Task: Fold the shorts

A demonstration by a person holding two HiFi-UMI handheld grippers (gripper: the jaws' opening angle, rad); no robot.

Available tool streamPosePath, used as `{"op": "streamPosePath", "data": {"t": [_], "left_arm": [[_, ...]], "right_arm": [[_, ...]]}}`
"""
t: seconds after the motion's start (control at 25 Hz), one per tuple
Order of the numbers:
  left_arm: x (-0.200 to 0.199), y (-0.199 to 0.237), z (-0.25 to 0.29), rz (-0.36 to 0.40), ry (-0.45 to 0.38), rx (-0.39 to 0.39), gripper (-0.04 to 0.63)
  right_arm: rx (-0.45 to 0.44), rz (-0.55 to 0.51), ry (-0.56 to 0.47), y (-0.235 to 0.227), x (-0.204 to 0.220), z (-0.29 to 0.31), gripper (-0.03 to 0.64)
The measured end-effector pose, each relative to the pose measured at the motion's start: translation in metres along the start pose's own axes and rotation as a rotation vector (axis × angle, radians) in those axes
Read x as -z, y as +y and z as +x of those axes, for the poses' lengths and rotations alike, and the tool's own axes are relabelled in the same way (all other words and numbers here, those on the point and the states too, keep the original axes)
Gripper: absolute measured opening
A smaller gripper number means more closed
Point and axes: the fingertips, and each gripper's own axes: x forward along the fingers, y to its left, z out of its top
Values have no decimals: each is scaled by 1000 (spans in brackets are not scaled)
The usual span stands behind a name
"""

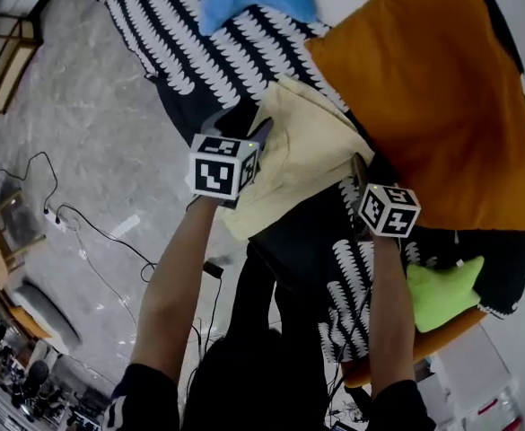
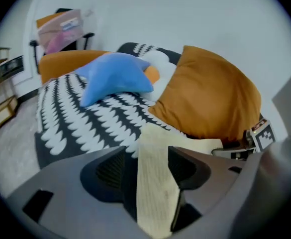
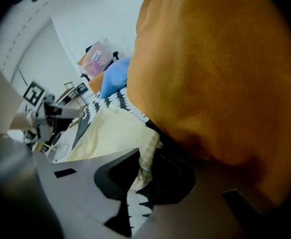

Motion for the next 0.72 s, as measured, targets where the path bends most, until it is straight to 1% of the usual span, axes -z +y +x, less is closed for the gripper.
{"op": "streamPosePath", "data": {"t": [0.08,0.16,0.2,0.24,0.28,0.32,0.36,0.44,0.48,0.52,0.56,0.6,0.72], "left_arm": [[-22,-10,25,181,73,111,264],[-31,-18,42,396,171,200,255],[-32,-19,50,504,221,225,255],[-34,-19,56,594,259,236,268],[-37,-18,62,650,283,242,270],[-40,-18,67,667,295,249,281],[-43,-19,72,655,302,260,291],[-43,-23,81,596,341,291,278],[-40,-25,84,574,373,304,171],[-37,-28,86,568,401,309,56],[-36,-29,86,576,419,308,33],[-37,-30,86,586,426,306,30],[-44,-31,82,610,403,319,25]], "right_arm": [[0,-61,27,4,2,0,75],[-4,-105,41,9,-2,1,75],[-3,-124,43,10,-6,1,75],[-1,-137,44,11,-9,0,75],[0,-142,44,11,-12,-2,75],[2,-141,43,10,-13,-3,75],[3,-138,41,10,-14,-5,75],[2,-139,37,8,-15,-8,75],[-1,-142,34,8,-16,-10,77],[-4,-146,30,9,-20,-12,81],[-7,-152,27,10,-24,-13,81],[-8,-160,27,10,-29,-15,81],[-11,-179,22,11,-36,-18,77]]}}
